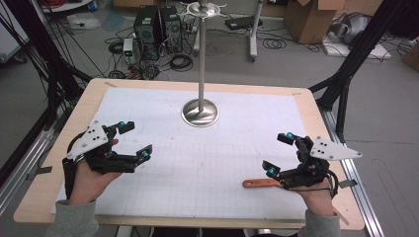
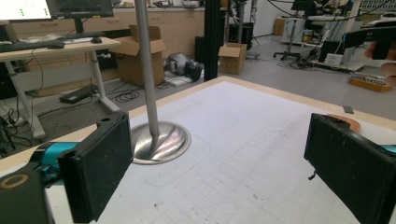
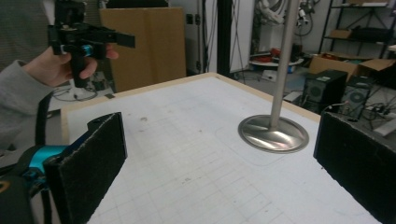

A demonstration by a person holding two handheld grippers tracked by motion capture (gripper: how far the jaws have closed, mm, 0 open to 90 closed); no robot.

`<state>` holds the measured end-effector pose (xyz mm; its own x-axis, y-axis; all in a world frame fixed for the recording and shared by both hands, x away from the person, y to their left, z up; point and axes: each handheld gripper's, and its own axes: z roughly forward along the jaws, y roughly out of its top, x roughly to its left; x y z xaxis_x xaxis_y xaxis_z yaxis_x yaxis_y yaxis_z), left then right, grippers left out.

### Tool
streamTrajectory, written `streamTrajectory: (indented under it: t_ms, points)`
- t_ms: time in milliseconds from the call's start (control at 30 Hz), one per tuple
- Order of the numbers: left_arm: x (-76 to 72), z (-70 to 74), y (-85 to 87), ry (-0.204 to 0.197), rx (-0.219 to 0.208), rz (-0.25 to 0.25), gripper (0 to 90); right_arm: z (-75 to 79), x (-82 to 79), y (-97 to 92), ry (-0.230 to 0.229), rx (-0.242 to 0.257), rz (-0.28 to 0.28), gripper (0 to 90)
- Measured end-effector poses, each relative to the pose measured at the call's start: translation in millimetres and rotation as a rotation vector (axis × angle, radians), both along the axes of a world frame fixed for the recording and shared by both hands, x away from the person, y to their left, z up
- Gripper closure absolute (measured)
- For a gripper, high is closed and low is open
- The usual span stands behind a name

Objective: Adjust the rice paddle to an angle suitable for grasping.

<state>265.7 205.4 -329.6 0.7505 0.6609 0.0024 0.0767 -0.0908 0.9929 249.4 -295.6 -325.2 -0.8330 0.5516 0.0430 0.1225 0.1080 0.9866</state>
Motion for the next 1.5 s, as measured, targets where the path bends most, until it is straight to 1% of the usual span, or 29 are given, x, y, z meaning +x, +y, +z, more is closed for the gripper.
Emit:
streamTrajectory:
  t_ms: [67,133,200,233,267,333,367,400,433,467,500,533,567,633,667,700,733,833,867,933,967,1033,1100,1200,1233,1267,1300,1333,1500]
  points:
    - [0.2,-0.1,0.0,0.0,0.001,0.001,8.3,-0.7,0.3,-0.3,0.002,-0.001,0.01,1.3]
    - [0.6,-0.1,-0.3,0.003,-0.001,0.0,8.3,-3.0,0.9,-1.4,0.022,-0.024,0.035,1.3]
    - [0.1,0.7,-0.7,0.011,-0.015,-0.005,8.3,-4.2,1.2,-2.3,0.024,-0.024,0.042,1.9]
    - [-0.8,2.0,-0.7,0.009,-0.023,-0.015,8.3,-4.8,0.6,-3.2,0.035,-0.019,0.049,4.7]
    - [-2.3,3.8,-1.0,0.0,-0.03,-0.02,8.3,-5.7,0.8,-4.6,0.026,-0.023,0.055,6.2]
    - [-5.1,7.9,-0.4,-0.015,-0.036,-0.026,8.4,-6.4,0.2,-5.3,0.029,-0.023,0.06,6.5]
    - [-6.1,9.4,0.2,-0.022,-0.039,-0.025,8.4,-7.4,0.2,-6.2,0.036,-0.024,0.063,9.2]
    - [-6.9,10.3,0.9,-0.023,-0.045,-0.021,8.4,-9.6,-0.3,-9.3,0.027,-0.035,0.08,18.1]
    - [-6.9,10.9,2.1,-0.025,-0.041,-0.019,8.4,-9.6,-0.3,-9.3,0.027,-0.035,0.08,18.1]
    - [-6.7,10.8,2.8,-0.025,-0.044,-0.013,8.4,-11.7,-1.2,-11.6,0.037,-0.024,0.087,24.9]
    - [-6.4,10.5,3.8,-0.023,-0.041,-0.01,8.4,-11.7,-1.2,-11.6,0.037,-0.024,0.087,24.9]
    - [-5.9,10.0,4.4,-0.019,-0.041,-0.005,8.4,-14.1,-0.9,-14.3,0.043,-0.021,0.109,34.8]
    - [-5.4,9.5,4.9,-0.017,-0.037,-0.001,8.4,-14.1,-0.9,-14.3,0.043,-0.021,0.109,34.8]
    - [-5.1,9.6,5.4,-0.008,-0.038,0.003,8.4,-16.8,-0.6,-16.3,0.038,-0.026,0.116,40.9]
    - [-6.3,11.5,5.3,-0.011,-0.057,-0.006,8.5,-19.6,-0.6,-18.0,0.045,-0.032,0.11,45.3]
    - [-6.3,11.5,5.3,-0.011,-0.057,-0.006,8.5,-19.6,-0.6,-18.0,0.045,-0.032,0.11,45.3]
    - [-7.9,13.8,4.9,-0.019,-0.058,-0.008,8.6,-22.0,-1.6,-19.4,0.051,-0.039,0.112,51.5]
    - [-8.6,14.6,3.6,-0.022,-0.057,-0.009,8.6,-24.0,-2.3,-20.7,0.045,-0.055,0.11,55.6]
    - [-8.3,14.3,2.6,-0.02,-0.049,-0.01,8.6,-26.1,-4.2,-21.7,0.046,-0.068,0.108,61.3]
    - [-7.9,13.9,1.3,-0.02,-0.044,-0.01,8.6,-26.8,-4.5,-22.0,0.042,-0.072,0.11,62.9]
    - [-7.2,13.2,-0.1,-0.017,-0.038,-0.013,8.6,-29.2,-7.0,-22.1,0.038,-0.1,0.117,67.1]
    - [-7.0,12.8,-0.8,-0.015,-0.037,-0.014,8.6,-31.7,-7.8,-22.5,0.023,-0.118,0.117,70.9]
    - [-6.3,12.1,-1.8,-0.013,-0.032,-0.016,8.6,-32.9,-8.9,-22.9,0.028,-0.119,0.119,72.9]
    - [-5.1,9.8,-2.8,-0.006,-0.023,-0.013,8.6,-38.5,-10.3,-26.4,0.029,-0.119,0.118,82.7]
    - [-5.1,9.8,-2.8,-0.006,-0.023,-0.013,8.6,-38.5,-10.3,-26.4,0.029,-0.119,0.118,82.7]
    - [-4.9,9.2,-2.6,-0.004,-0.029,-0.015,8.6,-42.6,-10.0,-26.3,0.037,-0.126,0.144,87.6]
    - [-4.9,9.2,-2.6,-0.004,-0.029,-0.015,8.6,-42.6,-10.0,-26.3,0.037,-0.126,0.144,87.6]
    - [-5.0,9.3,-2.4,-0.004,-0.032,-0.018,8.6,-46.4,-9.7,-24.6,0.037,-0.151,0.153,89.2]
    - [-4.7,8.4,-3.1,-0.002,-0.027,-0.017,8.6,-52.7,-7.7,-25.2,0.063,-0.16,0.157,89.2]
